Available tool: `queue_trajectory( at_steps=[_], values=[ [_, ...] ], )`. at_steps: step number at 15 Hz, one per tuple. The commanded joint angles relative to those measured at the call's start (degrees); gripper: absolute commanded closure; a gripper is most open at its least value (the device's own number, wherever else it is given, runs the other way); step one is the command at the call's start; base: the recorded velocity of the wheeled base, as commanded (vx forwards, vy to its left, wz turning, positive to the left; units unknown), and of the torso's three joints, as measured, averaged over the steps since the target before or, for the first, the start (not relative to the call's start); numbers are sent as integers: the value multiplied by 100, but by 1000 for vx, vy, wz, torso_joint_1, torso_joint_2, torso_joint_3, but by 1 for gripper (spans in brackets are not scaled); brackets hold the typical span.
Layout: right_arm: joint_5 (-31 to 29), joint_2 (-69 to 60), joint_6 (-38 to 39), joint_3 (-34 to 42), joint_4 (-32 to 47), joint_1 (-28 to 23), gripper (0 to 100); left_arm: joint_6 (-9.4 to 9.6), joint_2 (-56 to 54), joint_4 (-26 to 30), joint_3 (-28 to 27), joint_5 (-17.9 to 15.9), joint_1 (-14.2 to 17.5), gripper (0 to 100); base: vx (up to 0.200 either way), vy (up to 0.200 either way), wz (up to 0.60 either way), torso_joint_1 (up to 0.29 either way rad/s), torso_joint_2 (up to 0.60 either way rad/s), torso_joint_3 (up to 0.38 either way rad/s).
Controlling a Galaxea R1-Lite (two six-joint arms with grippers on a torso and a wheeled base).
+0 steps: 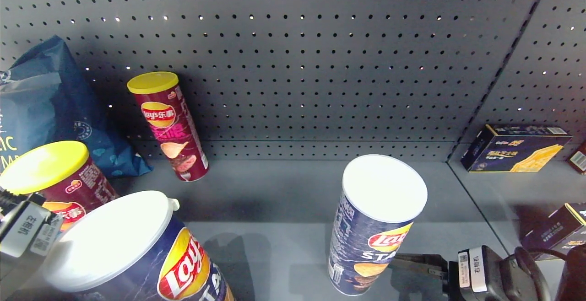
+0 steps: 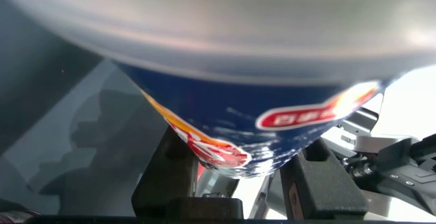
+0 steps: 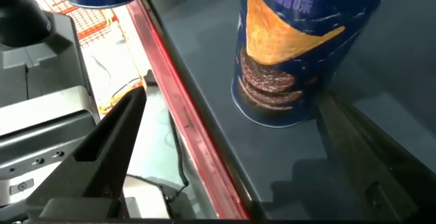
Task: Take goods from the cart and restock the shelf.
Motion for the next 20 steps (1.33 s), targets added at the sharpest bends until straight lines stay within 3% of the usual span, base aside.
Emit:
queue_trajectory(
  at_steps=[1, 6, 13, 18, 19, 20],
  values=[
    [1, 16, -3, 14, -2, 83, 0, -6, -1, -1, 7, -1, 0, 100, 0, 0, 0, 0, 0, 0],
    [-34, -195, -39, 31, -28, -5, 0, 3, -1, -1, -20, -10, 0, 100, 0, 0, 0, 0, 0, 0],
    [-209, -1038, -39, 172, -2, -1095, 0, 3, 8, -10, -37, -10, 0, 100, 0, 0, 0, 0, 0, 0],
    [-209, -1812, -47, 770, 16, -1552, 0, 3, 8, -10, -73, -10, 0, 100, 0, 0, 0, 0, 0, 0],
    [-201, -2260, -56, 1104, 24, -1992, 0, 3, -1, -10, -73, -10, 0, 100, 0, 0, 0, 0, 0, 0],
    [-218, -2532, -56, 1209, 103, -2036, 0, -6, -1, -1, -64, -10, 0, 100, 0, 0, 0, 0, 0, 0]
  ],
)
